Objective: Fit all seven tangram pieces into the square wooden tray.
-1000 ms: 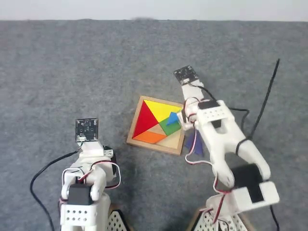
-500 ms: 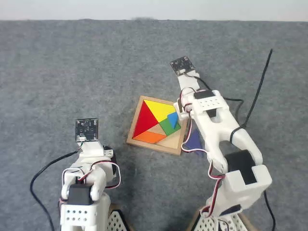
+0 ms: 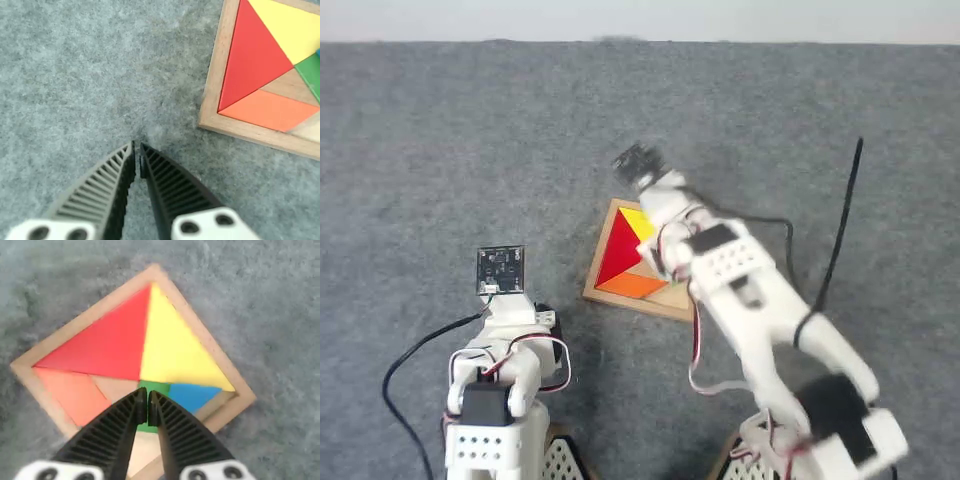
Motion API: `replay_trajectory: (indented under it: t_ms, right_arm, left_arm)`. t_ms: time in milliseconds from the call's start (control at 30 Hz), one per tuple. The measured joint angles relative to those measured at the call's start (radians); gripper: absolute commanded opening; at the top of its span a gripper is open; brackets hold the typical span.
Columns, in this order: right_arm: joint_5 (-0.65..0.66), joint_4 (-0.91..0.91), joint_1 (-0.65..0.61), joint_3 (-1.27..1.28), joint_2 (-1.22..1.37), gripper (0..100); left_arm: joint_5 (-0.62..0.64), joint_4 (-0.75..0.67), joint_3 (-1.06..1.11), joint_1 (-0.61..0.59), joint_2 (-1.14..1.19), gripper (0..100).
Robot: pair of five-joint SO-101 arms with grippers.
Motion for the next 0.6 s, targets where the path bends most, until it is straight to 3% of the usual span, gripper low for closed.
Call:
replay_trajectory:
  t_ms: [600]
  right_arm:
    - [0.037, -0.032, 0.044, -0.066, 0.230, 0.7]
  left_arm:
    - [0.000, 0.000, 0.000, 0.000, 0.000, 1]
